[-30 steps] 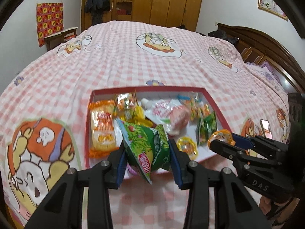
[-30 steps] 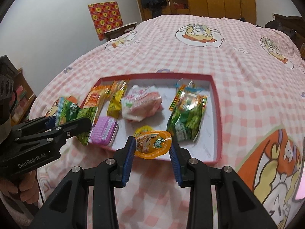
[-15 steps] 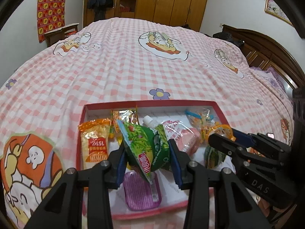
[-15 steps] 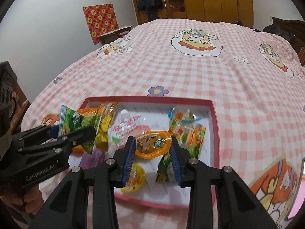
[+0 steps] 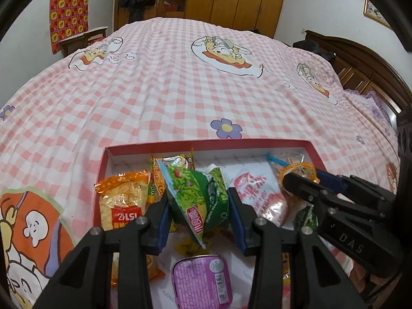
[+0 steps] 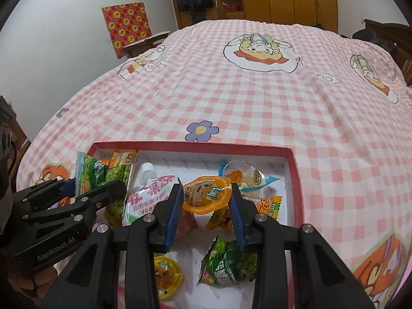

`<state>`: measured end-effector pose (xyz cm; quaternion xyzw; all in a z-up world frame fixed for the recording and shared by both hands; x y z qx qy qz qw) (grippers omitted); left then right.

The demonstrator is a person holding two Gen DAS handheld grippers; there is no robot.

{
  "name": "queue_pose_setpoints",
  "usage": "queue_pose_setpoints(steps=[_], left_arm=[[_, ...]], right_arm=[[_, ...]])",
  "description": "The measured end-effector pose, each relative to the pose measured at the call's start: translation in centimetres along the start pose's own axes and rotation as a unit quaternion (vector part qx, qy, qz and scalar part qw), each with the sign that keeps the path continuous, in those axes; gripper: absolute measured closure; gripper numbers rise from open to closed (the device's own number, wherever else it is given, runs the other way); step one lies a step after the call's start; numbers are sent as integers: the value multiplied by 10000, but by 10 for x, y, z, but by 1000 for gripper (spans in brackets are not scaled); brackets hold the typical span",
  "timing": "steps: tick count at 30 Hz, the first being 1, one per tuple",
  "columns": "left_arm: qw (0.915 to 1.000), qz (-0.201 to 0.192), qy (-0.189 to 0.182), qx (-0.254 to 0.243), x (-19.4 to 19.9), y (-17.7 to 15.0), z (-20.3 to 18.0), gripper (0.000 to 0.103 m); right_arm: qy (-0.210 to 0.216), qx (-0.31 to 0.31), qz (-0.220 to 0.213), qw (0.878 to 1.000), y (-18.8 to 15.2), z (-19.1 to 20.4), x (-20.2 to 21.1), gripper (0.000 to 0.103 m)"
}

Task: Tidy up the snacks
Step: 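Carry the green bag and orange jelly cup into the box and open both tools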

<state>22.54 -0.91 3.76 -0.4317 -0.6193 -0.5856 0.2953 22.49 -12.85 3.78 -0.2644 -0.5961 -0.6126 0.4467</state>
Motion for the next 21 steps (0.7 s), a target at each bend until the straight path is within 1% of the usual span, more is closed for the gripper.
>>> queue_pose_setpoints(steps=[8, 11, 12, 13, 14, 15, 16, 18, 21], left_arm=[[9999, -44, -20, -145, 0, 0, -6, 61], [9998, -107, -24, -178, 5, -1, -9, 60], [9997, -145, -8, -215, 9, -2, -10, 58], [9995, -184, 0, -250, 12, -2, -11, 53], [9994, -217, 26, -262, 15, -3, -12, 51], [9993, -252, 51, -270, 19, -5, -12, 46], [9992, -293, 62, -276, 23, -7, -12, 42], [9991, -331, 60, -244, 30, -12, -11, 39], [9993, -332, 44, -166, 38, -21, -10, 36]], right_arm=[[38, -21, -23, 10000, 5, -1, -6, 66], [117, -36, -63, 9999, 5, 0, -5, 65], [135, -50, -70, 9999, 4, 0, -3, 63], [151, -59, -81, 9998, 4, 0, -2, 57], [171, -61, -114, 9998, 3, 1, 1, 54], [174, -58, -146, 9997, 2, 1, 3, 53], [148, -62, -193, 9997, 0, 1, 7, 52], [165, -56, -231, 9996, -3, 3, 13, 51], [253, -81, -284, 9992, -10, 5, 23, 49]])
Point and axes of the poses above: each gripper's, at about its wrist camera, not at the fingertips, and x roughly against the way its jaws point, z to its left, y to its top, the point moved 6 cm from there along -x, roughly the way its jaws point, and after that the axes turned 13 degrees about z, right-handed, at the moved point
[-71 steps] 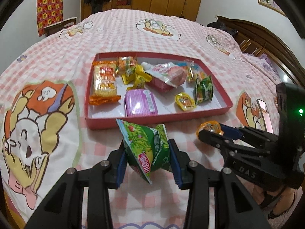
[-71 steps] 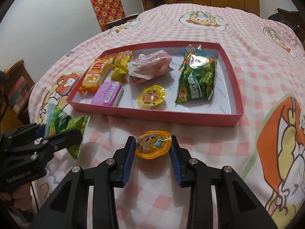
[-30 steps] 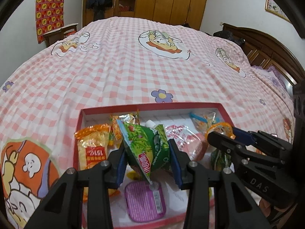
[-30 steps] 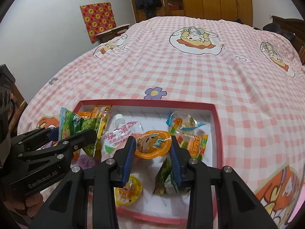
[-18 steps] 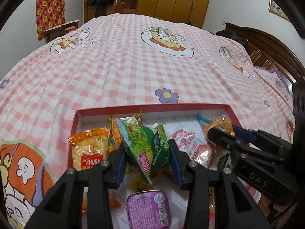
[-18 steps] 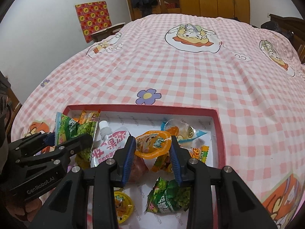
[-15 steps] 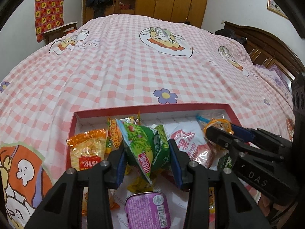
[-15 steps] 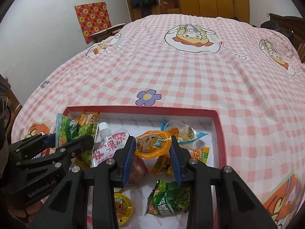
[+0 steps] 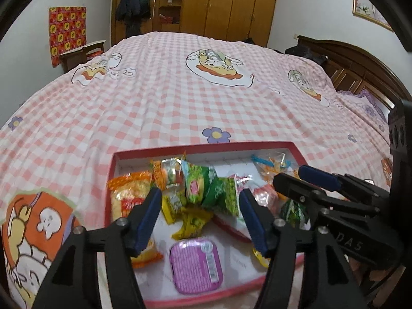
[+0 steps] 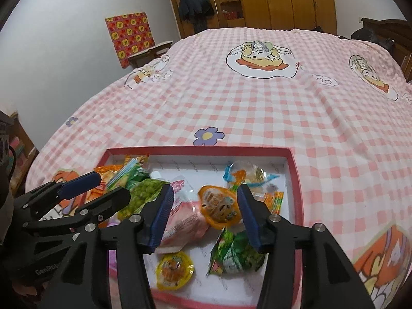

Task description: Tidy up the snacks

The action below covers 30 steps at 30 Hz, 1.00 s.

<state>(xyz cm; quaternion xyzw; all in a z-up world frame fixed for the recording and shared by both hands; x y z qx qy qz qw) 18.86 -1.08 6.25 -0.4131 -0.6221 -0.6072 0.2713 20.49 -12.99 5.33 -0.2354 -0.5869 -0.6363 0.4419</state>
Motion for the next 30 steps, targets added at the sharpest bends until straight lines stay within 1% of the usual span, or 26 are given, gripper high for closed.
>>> queue_pose_setpoints(steps=[2, 6, 12, 15, 21, 25, 30], left_arm=[[10000, -2, 23, 51, 6, -6, 1, 35], [9998, -61, 142, 146, 21, -20, 4, 29], [9994, -105, 226, 256, 41, -46, 3, 20], [9992, -26, 280, 276, 46, -61, 0, 20], [9990, 103, 351, 275, 49, -87, -7, 20], [9988, 115, 418, 248, 46, -97, -10, 20], [9981, 201, 528, 253, 31, -105, -9, 20]], right_arm=[[12, 24, -10, 10000, -5, 3, 5, 48], [18, 94, -59, 9999, -18, 10, 18, 47], [54, 114, -119, 9998, -42, 15, 36, 39], [52, 137, -72, 9999, -58, 17, 42, 37], [-71, 141, 59, 9999, -87, 17, 47, 36], [-146, 73, 208, 9997, -106, 13, 41, 36], [-271, 0, 282, 9992, -118, 7, 31, 36]])
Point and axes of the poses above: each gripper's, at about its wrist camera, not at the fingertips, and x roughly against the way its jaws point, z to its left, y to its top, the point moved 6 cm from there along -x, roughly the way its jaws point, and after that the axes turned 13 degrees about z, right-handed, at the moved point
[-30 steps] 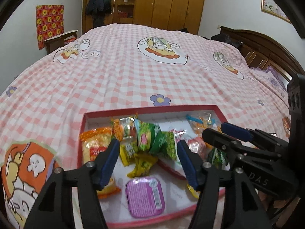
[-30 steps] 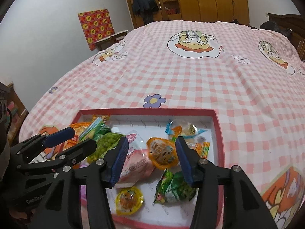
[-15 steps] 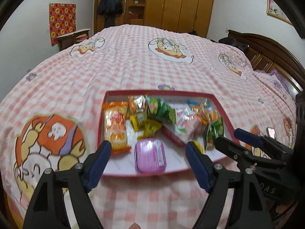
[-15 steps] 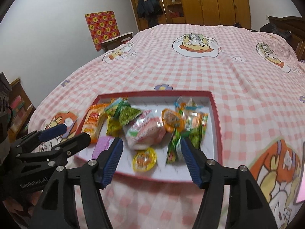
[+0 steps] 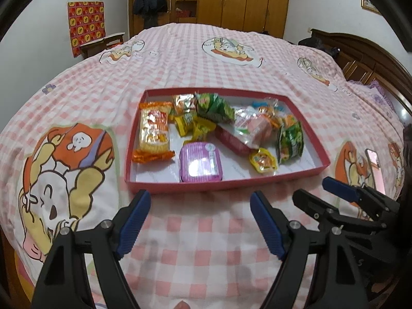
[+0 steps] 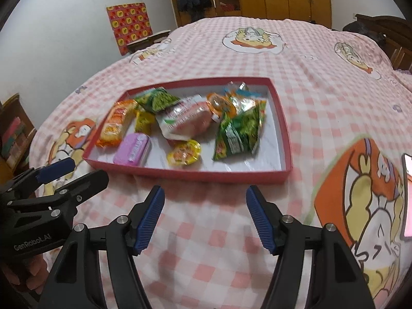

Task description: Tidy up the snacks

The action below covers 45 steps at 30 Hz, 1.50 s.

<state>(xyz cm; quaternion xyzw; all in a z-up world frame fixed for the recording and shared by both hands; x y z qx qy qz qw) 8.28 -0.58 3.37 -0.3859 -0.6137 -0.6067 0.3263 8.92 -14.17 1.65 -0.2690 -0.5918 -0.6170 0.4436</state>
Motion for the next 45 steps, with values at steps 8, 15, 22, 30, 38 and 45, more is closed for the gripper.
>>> queue_pose_setpoints(steps=[8, 15, 22, 30, 38, 45], left_arm=[[9997, 256, 3, 52, -27, -7, 0, 20], [9984, 553, 76, 84, -52, -15, 1, 20], [9983, 551, 177, 82, -61, -16, 1, 20], [9986, 473, 231, 88, -62, -18, 2, 19], [9986, 462, 237, 86, -62, -17, 2, 19], [9986, 463, 238, 85, -62, -17, 2, 20]], right_arm=[[-256, -56, 76, 9996, -6, -8, -16, 36], [-219, -188, 328, 9990, -14, -13, -36, 35], [-286, -142, 233, 9992, -16, -12, -41, 34], [-355, -106, 147, 9992, -18, -11, -41, 33], [-354, -103, 130, 9992, -18, -10, -41, 33], [-355, -104, 129, 9992, -18, -10, -41, 33]])
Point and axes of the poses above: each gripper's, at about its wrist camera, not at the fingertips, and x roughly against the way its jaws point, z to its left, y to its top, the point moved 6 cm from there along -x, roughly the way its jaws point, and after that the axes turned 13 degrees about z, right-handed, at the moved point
